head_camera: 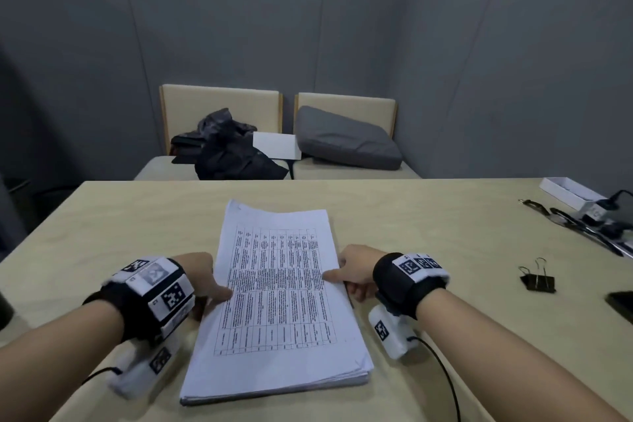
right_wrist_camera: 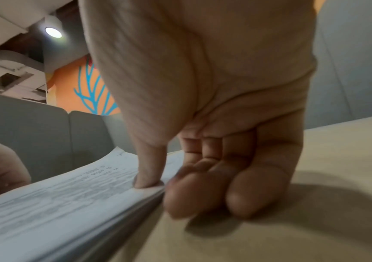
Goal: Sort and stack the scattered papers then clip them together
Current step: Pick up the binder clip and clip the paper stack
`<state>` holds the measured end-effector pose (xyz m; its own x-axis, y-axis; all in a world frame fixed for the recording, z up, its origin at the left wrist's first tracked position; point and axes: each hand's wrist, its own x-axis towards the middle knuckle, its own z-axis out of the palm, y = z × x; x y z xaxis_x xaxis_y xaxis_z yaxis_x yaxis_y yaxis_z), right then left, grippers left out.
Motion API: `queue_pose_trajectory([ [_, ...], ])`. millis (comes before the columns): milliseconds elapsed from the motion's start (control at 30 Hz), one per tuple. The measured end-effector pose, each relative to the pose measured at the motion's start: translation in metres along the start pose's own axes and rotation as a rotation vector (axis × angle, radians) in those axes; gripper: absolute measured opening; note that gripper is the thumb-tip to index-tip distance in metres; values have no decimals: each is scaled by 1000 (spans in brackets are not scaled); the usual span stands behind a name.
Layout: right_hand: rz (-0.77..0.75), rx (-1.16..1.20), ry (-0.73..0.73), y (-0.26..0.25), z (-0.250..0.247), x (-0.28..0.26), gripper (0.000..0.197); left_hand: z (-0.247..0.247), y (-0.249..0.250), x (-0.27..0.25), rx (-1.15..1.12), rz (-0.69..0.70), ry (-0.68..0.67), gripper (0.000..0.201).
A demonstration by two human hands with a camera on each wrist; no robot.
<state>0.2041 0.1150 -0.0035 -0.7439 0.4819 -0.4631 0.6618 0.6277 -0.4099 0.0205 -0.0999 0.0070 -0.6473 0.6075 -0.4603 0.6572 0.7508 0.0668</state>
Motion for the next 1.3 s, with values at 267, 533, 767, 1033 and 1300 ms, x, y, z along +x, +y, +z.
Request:
queue_pose_trajectory([
  [267,-1,213,52,13,2,-5,47,-16,16,2,246,-22,58,53],
  [533,217,109,812,134,-92,-29,22,-36,72,9,-28,191,415,36],
  [767,609,23,689,254,-110,-57,60,-21,100,20,-178,225,491,26],
  [1033,455,65,838,230,-82,-38,14,-21,87,28,-273,173,473,50],
  [1300,-188,788,653,87,-95,7,31,-38,76,30,-508,218,460,55],
])
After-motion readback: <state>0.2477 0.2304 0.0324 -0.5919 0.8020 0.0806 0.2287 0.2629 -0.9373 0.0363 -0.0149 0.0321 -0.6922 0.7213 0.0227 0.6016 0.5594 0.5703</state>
